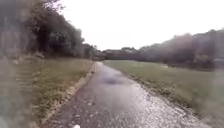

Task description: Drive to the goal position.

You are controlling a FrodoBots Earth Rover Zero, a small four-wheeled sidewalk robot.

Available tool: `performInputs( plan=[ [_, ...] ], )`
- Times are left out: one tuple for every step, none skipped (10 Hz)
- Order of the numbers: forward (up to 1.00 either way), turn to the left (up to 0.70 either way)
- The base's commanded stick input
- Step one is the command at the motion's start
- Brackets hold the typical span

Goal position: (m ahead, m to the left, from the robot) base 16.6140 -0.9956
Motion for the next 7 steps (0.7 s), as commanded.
performInputs(
  plan=[
    [0.85,0.0],
    [0.85,0.0],
    [0.85,0.0],
    [0.85,0.0],
    [0.85,0.0],
    [0.85,0.0],
    [0.85,0.0]
  ],
)
